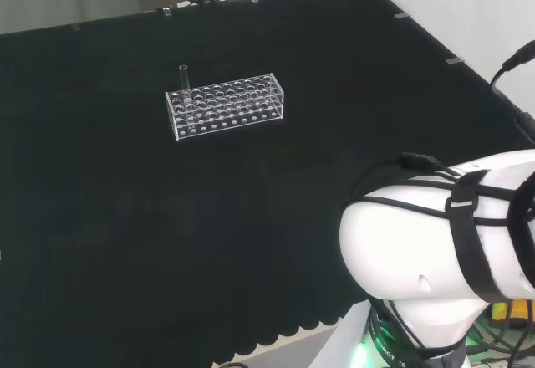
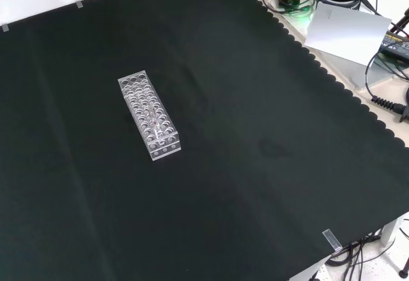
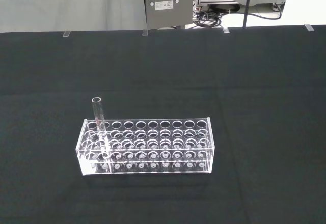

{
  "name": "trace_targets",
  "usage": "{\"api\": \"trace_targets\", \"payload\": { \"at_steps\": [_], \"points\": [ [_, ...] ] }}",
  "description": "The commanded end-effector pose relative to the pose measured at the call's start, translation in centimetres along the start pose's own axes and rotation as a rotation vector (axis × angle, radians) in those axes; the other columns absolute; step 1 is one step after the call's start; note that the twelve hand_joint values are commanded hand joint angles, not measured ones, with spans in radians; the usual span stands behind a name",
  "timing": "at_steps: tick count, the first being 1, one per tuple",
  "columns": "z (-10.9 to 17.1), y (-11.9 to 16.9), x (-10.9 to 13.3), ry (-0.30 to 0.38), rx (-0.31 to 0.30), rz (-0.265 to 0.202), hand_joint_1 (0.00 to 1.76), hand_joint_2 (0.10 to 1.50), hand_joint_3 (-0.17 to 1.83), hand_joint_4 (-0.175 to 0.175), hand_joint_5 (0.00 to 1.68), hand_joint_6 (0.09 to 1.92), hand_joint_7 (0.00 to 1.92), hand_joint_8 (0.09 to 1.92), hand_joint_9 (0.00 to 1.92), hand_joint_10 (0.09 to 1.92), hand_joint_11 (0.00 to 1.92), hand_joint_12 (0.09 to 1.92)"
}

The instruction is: Pick up the test tube.

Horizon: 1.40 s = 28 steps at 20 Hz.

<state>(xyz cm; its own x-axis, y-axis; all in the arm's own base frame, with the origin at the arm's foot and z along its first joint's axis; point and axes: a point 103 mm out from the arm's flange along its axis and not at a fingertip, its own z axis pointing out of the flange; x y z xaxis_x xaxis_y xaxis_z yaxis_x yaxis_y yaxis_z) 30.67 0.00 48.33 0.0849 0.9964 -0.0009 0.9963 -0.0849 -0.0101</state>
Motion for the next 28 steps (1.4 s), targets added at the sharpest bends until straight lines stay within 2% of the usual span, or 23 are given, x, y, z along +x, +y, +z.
{"api": "trace_targets", "payload": {
  "at_steps": [1,4,11,17,20,22,28],
  "points": [
    [0.1,0.0,0.0,-0.011,-0.004,0.002,0.41,0.79,0.47,-0.033,0.00,0.09,0.00,0.09,0.00,0.09,0.00,0.77],
    [0.4,0.0,-0.3,-0.012,0.002,0.006,0.40,0.88,0.30,-0.033,0.00,0.09,0.00,0.09,0.00,0.09,0.00,0.73],
    [0.7,2.0,0.1,-0.016,0.019,-0.028,0.40,0.91,0.23,-0.033,0.00,0.09,0.00,0.09,0.01,0.09,0.00,0.76],
    [1.4,5.5,1.0,-0.017,0.067,-0.068,0.41,0.94,0.16,-0.037,0.00,0.09,0.03,0.09,0.04,0.09,0.00,0.94],
    [2.3,7.7,1.9,-0.041,0.095,-0.100,0.41,0.97,0.12,-0.039,0.00,0.09,0.05,0.09,0.01,0.23,0.00,1.03],
    [2.9,8.9,2.4,-0.048,0.111,-0.115,0.42,0.97,0.11,-0.040,0.00,0.09,0.05,0.11,0.00,0.27,0.00,1.06],
    [5.0,12.6,3.8,-0.066,0.161,-0.159,0.43,0.98,0.08,-0.043,0.00,0.09,0.00,0.34,0.00,0.36,0.00,1.12]
  ]
}}
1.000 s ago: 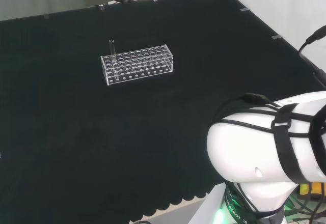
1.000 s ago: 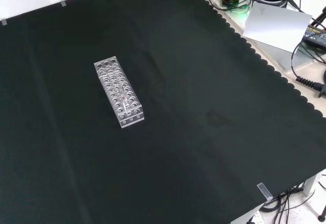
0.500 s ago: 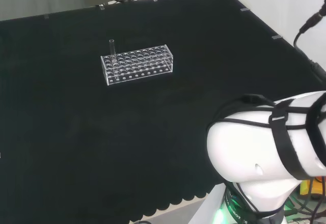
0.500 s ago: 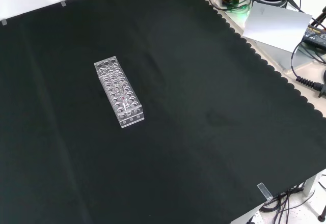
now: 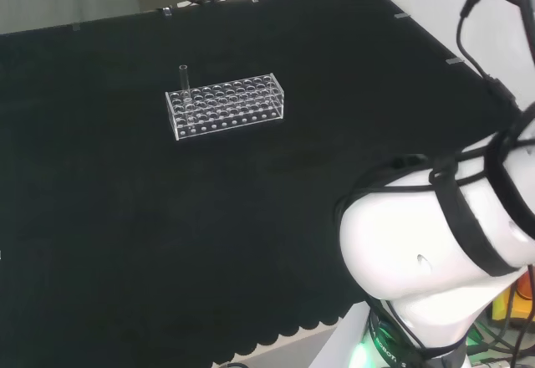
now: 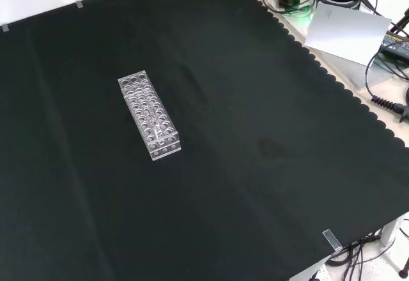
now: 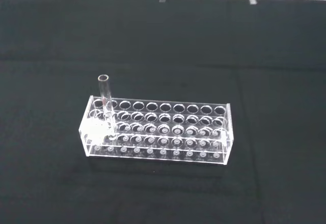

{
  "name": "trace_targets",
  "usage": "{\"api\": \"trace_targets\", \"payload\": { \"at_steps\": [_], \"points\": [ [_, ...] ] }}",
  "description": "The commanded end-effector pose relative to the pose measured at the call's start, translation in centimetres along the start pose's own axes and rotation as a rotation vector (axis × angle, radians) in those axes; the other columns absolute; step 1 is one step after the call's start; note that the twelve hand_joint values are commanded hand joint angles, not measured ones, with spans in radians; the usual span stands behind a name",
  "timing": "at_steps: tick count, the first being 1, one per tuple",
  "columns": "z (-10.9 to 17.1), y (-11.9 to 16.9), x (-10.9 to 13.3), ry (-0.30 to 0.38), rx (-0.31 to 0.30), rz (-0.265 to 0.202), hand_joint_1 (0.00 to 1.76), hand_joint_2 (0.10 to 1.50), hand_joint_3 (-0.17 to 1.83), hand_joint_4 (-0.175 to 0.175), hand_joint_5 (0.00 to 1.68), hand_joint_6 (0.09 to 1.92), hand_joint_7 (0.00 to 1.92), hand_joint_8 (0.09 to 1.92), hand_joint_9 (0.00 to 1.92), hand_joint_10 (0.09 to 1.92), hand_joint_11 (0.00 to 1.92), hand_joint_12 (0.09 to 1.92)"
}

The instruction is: Pick up the test tube.

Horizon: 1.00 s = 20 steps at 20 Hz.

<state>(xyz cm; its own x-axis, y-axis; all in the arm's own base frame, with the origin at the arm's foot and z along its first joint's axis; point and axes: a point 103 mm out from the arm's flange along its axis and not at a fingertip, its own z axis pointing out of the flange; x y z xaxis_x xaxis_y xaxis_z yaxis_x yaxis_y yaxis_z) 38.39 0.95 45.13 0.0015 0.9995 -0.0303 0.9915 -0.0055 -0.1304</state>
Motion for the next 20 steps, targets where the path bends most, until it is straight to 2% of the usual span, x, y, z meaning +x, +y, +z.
{"api": "trace_targets", "payload": {
  "at_steps": [1,5,13,20],
  "points": [
    [1.5,6.0,2.0,-0.036,0.049,-0.082,0.43,0.98,0.08,-0.044,0.00,0.09,0.00,0.37,0.00,0.36,0.00,1.12],
    [2.7,8.6,2.6,-0.038,0.077,-0.097,0.44,0.99,0.07,-0.049,0.00,0.09,0.00,0.48,0.00,0.44,0.00,1.16],
    [5.2,12.9,3.7,-0.052,0.125,-0.123,0.46,0.99,0.06,-0.059,0.04,0.09,0.00,0.56,0.00,0.53,0.00,1.23],
    [8.1,15.9,4.3,-0.067,0.185,-0.131,0.48,1.00,0.06,-0.063,0.06,0.09,0.04,0.78,0.00,0.72,0.00,1.30]
  ]
}}
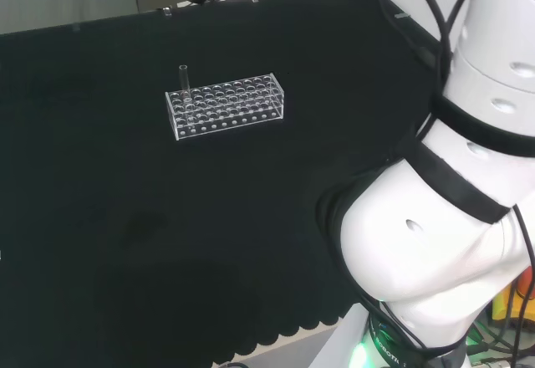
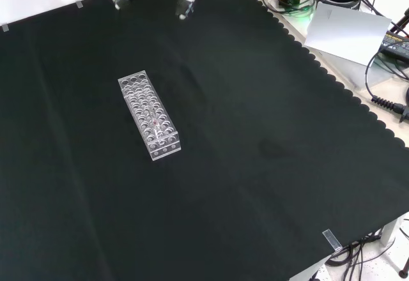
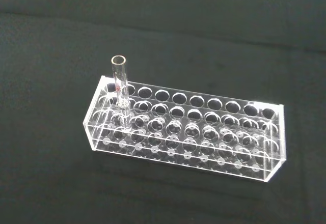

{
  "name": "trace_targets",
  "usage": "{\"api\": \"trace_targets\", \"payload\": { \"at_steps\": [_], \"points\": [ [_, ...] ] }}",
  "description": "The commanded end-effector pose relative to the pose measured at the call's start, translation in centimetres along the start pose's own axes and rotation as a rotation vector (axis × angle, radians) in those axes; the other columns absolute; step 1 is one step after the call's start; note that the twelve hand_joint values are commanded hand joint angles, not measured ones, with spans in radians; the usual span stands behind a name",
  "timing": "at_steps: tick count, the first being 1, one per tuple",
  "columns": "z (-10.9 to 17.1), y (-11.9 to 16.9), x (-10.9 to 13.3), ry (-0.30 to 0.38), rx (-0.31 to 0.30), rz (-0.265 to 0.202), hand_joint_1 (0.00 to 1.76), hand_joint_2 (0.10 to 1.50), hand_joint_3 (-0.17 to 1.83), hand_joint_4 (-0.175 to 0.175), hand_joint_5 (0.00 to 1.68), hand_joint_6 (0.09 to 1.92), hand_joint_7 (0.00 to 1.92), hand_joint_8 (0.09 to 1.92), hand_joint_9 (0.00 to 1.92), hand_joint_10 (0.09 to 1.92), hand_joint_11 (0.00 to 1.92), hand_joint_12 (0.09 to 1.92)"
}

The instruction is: Pick up the test tube.

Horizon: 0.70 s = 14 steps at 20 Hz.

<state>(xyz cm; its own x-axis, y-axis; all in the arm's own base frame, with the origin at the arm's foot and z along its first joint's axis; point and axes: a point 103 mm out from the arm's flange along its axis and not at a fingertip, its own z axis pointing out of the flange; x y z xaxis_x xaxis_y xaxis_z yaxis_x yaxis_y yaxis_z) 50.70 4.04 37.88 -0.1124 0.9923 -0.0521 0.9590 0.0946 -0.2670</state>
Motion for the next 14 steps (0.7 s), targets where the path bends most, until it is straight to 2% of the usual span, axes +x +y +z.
{"api": "trace_targets", "payload": {
  "at_steps": [1,10,14],
  "points": [
    [2.6,3.5,0.8,-0.024,0.061,-0.024,0.48,1.00,0.06,-0.064,0.07,0.09,0.06,0.80,0.00,0.76,0.00,1.32],
    [5.6,6.7,1.1,-0.042,0.114,-0.029,0.49,1.00,0.06,-0.069,0.09,0.09,0.12,0.87,0.00,0.91,0.00,1.39],
    [6.8,8.0,1.3,-0.067,0.162,-0.038,0.50,1.00,0.06,-0.078,0.13,0.09,0.16,0.88,0.05,0.95,0.00,1.43]
  ]
}}
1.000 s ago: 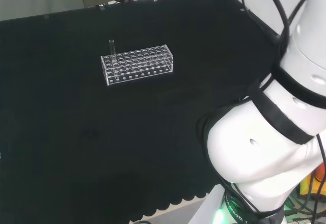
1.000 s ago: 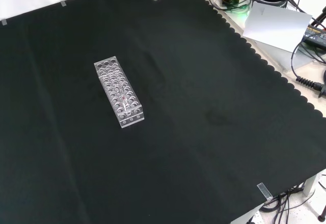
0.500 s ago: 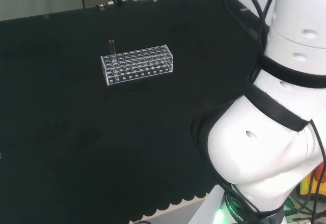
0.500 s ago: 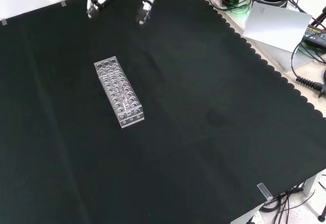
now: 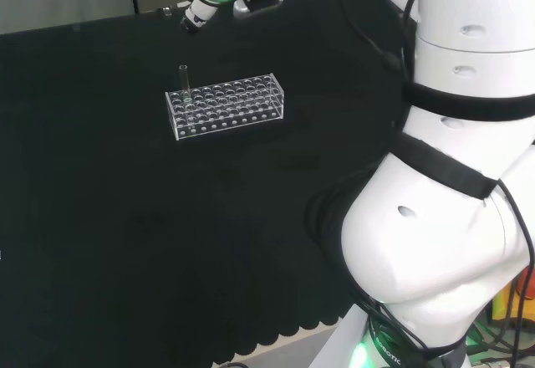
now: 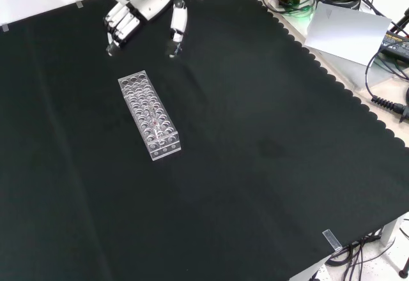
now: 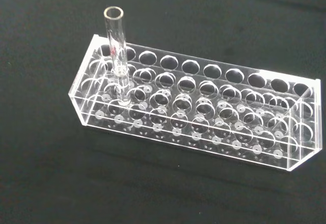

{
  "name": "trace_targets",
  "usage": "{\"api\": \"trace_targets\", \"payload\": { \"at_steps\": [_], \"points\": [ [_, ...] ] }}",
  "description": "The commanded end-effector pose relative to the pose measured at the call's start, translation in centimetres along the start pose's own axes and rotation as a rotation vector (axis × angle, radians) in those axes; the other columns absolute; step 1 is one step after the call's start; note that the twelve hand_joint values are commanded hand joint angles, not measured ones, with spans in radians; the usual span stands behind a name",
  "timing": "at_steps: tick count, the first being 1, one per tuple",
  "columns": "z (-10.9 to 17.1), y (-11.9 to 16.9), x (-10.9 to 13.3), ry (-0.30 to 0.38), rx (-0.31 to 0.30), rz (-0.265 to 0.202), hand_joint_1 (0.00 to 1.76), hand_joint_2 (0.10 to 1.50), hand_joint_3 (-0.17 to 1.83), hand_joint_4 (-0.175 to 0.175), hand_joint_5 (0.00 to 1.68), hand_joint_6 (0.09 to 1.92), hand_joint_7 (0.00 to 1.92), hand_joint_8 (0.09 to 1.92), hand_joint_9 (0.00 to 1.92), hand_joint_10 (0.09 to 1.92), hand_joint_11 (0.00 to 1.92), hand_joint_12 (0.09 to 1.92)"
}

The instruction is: Pick up the test tube.

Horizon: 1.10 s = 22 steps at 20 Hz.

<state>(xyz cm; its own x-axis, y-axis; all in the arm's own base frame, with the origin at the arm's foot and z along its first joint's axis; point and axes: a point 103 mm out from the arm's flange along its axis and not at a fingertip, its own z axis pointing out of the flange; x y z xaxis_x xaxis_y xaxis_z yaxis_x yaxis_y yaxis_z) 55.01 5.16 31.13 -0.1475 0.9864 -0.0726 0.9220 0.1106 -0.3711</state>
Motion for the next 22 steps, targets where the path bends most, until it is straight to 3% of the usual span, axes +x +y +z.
{"api": "trace_targets", "payload": {
  "at_steps": [1,4,12,22],
  "points": [
    [1.5,2.4,0.4,-0.039,0.065,-0.013,0.50,1.00,0.06,-0.080,0.14,0.09,0.17,0.89,0.06,0.95,0.00,1.43],
    [2.0,3.3,0.9,-0.051,0.088,-0.026,0.51,1.00,0.06,-0.093,0.21,0.09,0.26,0.89,0.13,0.95,0.00,1.47],
    [2.3,4.9,3.2,-0.060,0.085,-0.067,0.67,0.98,0.07,-0.119,0.41,0.09,0.46,0.88,0.33,0.89,0.00,1.54],
    [3.6,6.6,5.1,-0.134,0.120,-0.100,0.79,0.96,0.08,-0.150,0.53,0.16,0.66,0.88,0.48,0.84,0.00,1.57]
  ]
}}
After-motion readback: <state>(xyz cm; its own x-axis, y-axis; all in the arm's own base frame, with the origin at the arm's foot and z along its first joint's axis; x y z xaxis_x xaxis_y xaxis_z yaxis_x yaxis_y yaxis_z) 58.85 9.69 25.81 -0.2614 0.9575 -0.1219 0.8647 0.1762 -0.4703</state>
